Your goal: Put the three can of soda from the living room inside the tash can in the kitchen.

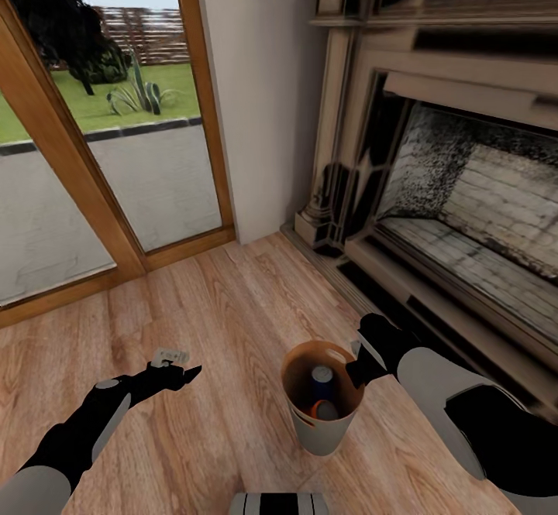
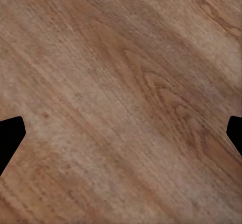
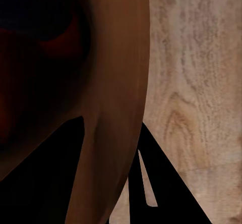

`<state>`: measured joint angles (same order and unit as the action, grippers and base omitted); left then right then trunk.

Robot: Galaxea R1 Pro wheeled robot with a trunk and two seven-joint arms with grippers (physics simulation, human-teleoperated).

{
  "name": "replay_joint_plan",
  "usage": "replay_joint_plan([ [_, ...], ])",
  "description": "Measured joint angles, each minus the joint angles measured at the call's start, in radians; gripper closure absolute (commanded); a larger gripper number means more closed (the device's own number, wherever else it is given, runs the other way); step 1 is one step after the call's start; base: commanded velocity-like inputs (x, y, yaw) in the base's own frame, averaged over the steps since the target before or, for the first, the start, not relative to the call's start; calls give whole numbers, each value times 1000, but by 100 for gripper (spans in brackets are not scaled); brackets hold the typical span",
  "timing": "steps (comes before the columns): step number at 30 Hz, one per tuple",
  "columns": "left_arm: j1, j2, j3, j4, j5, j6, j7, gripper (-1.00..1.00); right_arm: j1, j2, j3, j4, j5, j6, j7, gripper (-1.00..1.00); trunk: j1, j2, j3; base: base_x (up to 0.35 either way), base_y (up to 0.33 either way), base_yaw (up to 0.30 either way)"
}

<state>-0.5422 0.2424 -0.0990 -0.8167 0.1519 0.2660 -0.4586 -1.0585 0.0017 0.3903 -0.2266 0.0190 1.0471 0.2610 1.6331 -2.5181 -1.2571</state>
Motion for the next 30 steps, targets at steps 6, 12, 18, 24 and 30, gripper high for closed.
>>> replay_joint_plan([
  [6,0,0,0,0,0,0,0,-100,0,0,0,0,0,0,0,100,0,0,0,0,0,0],
  [12,-1,-1,-1,2,0,-1,0,-100,22,0,-29,-5,6,-7,1,-100,1,0,0,0,0,0],
  [18,-1,-1,-1,4,0,-1,0,-100,22,0,-28,-5,6,-7,1,-100,1,0,0,0,0,0],
  [24,-1,0,-1,4,0,-1,0,-100,22,0,-28,-5,5,-7,1,-100,1,0,0,0,0,0],
  [30,-1,0,0,4,0,-1,0,-100,22,0,-28,-5,4,-7,1,-100,1,0,0,0,0,0],
])
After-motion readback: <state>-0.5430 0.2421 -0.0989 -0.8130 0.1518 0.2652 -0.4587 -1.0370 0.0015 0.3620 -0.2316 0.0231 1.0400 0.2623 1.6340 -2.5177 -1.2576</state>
